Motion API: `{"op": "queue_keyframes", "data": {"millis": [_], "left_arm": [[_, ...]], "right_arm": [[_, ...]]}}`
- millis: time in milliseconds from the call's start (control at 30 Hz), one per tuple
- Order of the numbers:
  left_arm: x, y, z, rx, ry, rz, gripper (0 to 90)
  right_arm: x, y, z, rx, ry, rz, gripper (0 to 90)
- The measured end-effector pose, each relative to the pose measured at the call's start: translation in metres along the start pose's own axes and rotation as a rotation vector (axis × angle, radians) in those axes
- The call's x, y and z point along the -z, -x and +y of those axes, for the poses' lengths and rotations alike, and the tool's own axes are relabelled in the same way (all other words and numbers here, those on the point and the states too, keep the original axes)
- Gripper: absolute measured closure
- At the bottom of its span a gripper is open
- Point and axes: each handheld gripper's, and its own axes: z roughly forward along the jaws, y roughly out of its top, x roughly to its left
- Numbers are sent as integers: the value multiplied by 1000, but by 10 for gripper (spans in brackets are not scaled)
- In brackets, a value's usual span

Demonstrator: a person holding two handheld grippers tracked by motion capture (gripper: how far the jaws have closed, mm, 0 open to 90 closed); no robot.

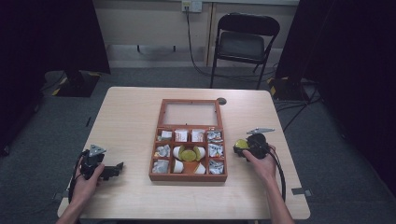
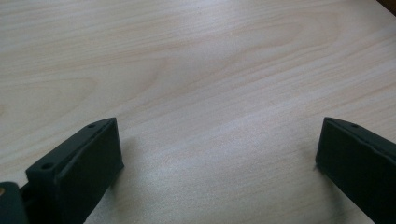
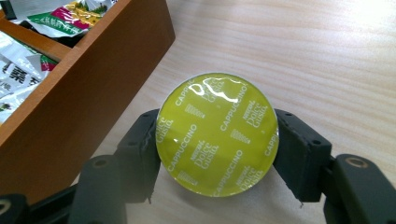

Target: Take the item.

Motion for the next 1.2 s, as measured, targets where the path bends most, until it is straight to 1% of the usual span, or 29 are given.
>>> {"op": "queue_keyframes", "data": {"millis": [133, 200, 333, 533, 667, 733, 767, 967, 1133, 1200], "left_arm": [[0, 0, 0, 1, 1, 2, 0], [0, 0, 0, 1, 2, 2, 0], [0, 0, 0, 1, 2, 2, 0], [0, 0, 0, -2, 0, 1, 0], [0, 0, 0, -1, -1, -1, 0], [0, 0, 0, -1, 1, 1, 0], [0, 0, 0, -2, 0, 0, 0], [0, 0, 0, 3, 2, -3, 0], [0, 0, 0, 2, 1, -4, 0], [0, 0, 0, 2, 2, -4, 0]], "right_arm": [[-1, 0, 0, -4, 3, -8, 369], [-1, 1, 0, -6, 3, -7, 334], [-2, 2, 0, -11, 2, -3, 291], [-2, 0, 1, -10, 19, 25, 211], [-1, 1, 1, -15, 29, 24, 174], [0, 1, 1, -23, 39, 9, 144], [2, 2, 1, -40, 47, 5, 146], [8, 3, 1, -57, 66, 7, 146], [18, 4, 0, -85, 86, 22, 144], [22, 5, 0, -85, 95, 21, 144]]}}
